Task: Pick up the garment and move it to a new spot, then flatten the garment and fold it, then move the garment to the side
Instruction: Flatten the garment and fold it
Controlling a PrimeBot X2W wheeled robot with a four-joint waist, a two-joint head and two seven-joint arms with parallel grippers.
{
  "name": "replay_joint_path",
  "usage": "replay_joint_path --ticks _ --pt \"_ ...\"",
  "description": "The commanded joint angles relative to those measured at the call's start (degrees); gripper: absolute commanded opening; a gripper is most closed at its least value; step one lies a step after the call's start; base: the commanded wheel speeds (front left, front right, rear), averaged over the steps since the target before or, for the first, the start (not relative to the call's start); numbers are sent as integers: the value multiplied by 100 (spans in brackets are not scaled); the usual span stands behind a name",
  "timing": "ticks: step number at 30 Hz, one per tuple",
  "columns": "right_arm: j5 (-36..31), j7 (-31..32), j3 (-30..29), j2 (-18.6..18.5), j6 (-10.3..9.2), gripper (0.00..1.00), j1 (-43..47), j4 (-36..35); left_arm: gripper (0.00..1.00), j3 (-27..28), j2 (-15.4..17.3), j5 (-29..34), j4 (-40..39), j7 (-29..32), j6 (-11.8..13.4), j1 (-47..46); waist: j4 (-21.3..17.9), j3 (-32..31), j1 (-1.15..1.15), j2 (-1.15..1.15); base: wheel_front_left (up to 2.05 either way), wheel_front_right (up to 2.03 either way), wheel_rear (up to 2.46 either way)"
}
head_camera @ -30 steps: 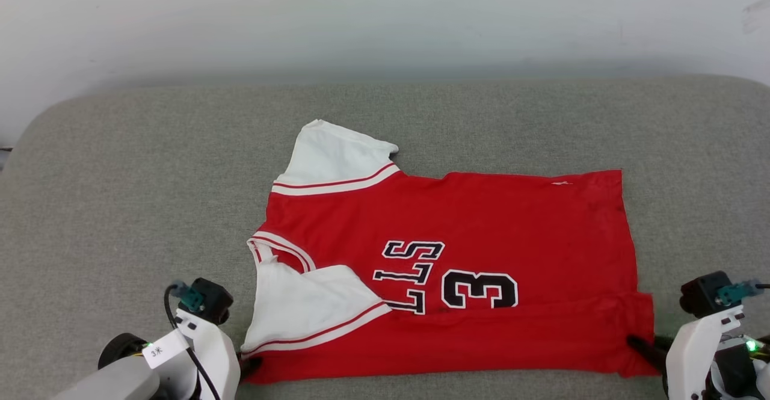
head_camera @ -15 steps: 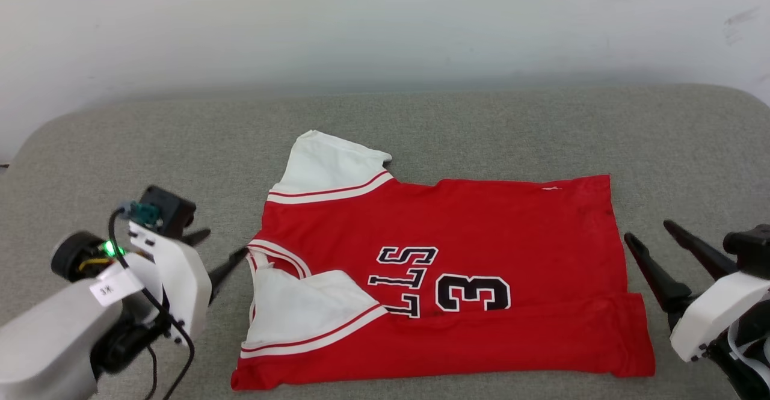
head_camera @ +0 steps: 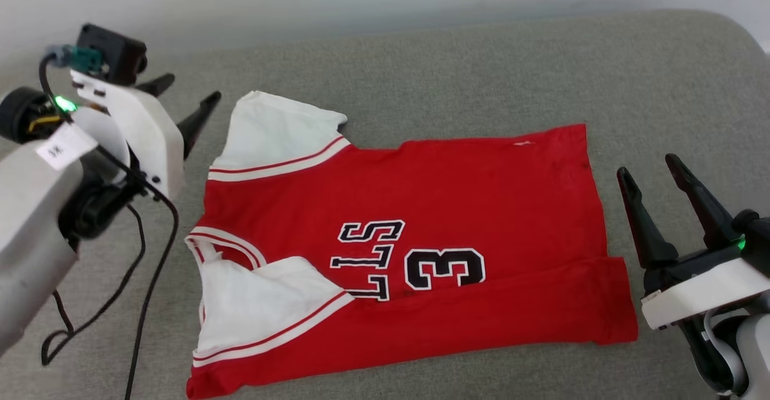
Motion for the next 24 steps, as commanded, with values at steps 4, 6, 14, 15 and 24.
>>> replay_joint_path --ticks 4,6,14,15,24 --pt "-241 229 -19 183 -6 100 13 -442 100 133 -179 -125 483 409 -155 -682 -408 720 0 0 0 0 0" --pt "-314 308 35 192 -6 100 -62 -609 100 102 -225 -151 709 741 -233 -978 -499 924 0 0 0 0 0" --pt "-447 418 51 233 -7 100 -286 -1007 100 -175 -347 -129 1503 2375 -456 -2067 -712 1639 0 0 0 0 0" --pt "-454 412 52 244 -6 100 -303 -1024 100 -215 -355 -111 1578 2523 -480 -2175 -728 1719 0 0 0 0 0" --pt "-501 360 106 299 -6 100 -507 -1020 100 -508 -502 14 2114 3255 -618 -2573 -729 2194 0 0 0 0 0"
